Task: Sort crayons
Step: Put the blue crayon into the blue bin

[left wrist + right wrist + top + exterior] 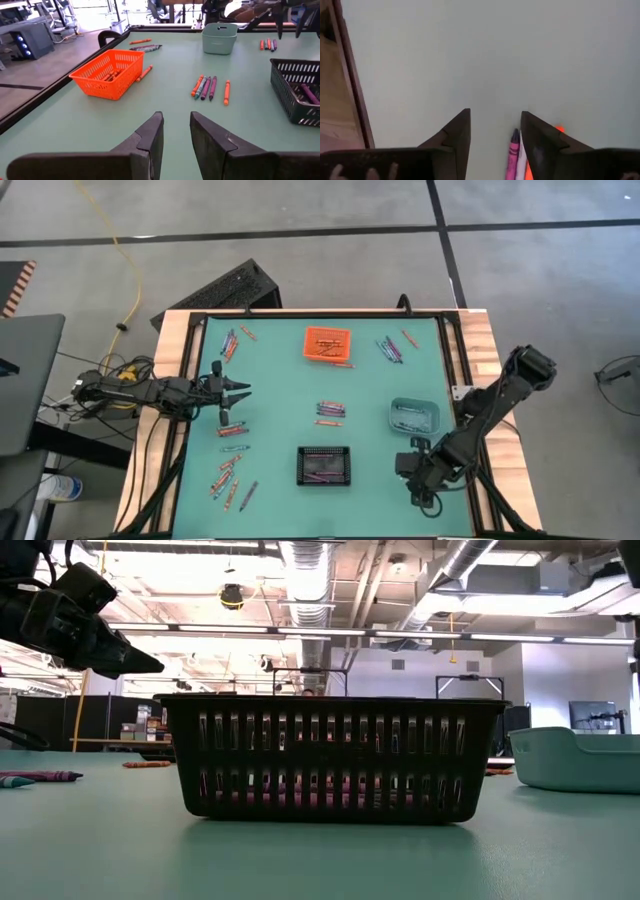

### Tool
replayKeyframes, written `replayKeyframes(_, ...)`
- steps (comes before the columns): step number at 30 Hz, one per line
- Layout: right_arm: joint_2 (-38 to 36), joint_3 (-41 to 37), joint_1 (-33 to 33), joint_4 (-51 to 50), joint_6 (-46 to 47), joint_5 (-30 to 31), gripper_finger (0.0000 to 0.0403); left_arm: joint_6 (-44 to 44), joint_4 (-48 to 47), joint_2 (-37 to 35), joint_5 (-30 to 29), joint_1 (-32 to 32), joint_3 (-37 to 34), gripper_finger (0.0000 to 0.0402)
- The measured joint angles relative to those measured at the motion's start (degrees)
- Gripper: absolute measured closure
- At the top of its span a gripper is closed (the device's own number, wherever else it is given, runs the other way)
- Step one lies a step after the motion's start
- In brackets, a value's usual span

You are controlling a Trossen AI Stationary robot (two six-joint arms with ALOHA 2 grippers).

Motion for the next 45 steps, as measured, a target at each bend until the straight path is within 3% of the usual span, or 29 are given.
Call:
replayKeyframes(22, 0.0, -7.8, 0.5, 6.4, 0.7, 1.8, 0.0239, 0.0, 0.0, 0.0, 0.0, 0.0, 0.0, 0.0316)
replayKeyframes(28, 4.5, -7.5, 0.6, 6.8, -1.1, 1.5, 0.0248, 0.0, 0.0, 0.0, 0.0, 0.0, 0.0, 0.0316)
replayKeyframes(34, 8.6, -5.7, 0.6, 5.1, -2.0, 1.3, 0.0276, 0.0, 0.0, 0.0, 0.0, 0.0, 0.0, 0.0316)
replayKeyframes(45, 5.8, -4.7, 0.0, 2.2, -1.9, 1.7, 0.0366, 0.0, 0.0, 0.0, 0.0, 0.0, 0.0, 0.0316)
